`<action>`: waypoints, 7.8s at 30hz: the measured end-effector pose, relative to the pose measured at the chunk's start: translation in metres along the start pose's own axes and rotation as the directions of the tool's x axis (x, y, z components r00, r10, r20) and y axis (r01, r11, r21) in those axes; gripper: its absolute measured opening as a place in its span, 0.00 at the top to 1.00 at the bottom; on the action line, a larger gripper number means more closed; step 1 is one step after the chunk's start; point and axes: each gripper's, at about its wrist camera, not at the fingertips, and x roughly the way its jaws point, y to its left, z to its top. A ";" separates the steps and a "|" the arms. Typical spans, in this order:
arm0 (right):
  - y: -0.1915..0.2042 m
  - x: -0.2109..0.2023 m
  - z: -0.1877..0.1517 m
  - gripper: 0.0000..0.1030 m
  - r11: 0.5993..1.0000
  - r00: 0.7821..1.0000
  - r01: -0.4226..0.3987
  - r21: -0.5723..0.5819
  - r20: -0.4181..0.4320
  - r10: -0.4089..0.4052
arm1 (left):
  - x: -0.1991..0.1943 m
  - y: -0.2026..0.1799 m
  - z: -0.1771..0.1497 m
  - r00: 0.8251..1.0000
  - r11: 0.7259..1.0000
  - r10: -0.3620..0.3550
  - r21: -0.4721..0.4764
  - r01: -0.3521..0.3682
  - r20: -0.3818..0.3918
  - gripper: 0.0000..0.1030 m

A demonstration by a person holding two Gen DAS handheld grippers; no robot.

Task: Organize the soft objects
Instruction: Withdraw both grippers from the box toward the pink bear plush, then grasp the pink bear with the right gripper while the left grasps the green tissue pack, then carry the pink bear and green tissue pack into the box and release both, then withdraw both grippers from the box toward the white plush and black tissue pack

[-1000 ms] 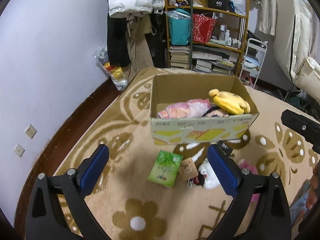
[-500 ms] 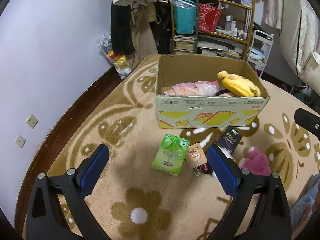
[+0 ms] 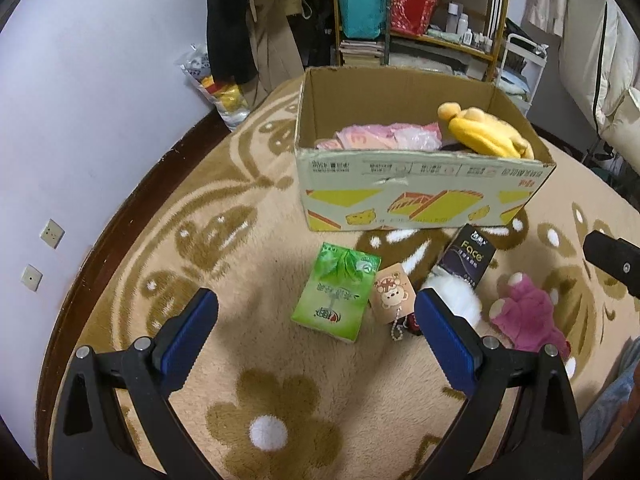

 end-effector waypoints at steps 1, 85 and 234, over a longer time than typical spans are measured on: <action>-0.001 0.002 -0.001 0.00 1.000 1.000 0.002 -0.002 -0.009 -0.002 | 0.002 -0.001 0.000 1.000 1.000 -0.002 0.004 0.002 -0.006 0.05; 0.011 0.061 -0.010 0.48 0.998 0.992 -0.008 -0.070 -0.124 -0.001 | 0.048 -0.011 -0.015 0.997 1.000 -0.005 0.025 0.008 -0.083 0.43; 0.018 0.028 0.024 0.00 0.993 0.997 -0.063 -0.098 0.031 0.067 | 0.004 -0.031 0.003 0.997 0.999 0.033 -0.024 -0.031 0.071 0.10</action>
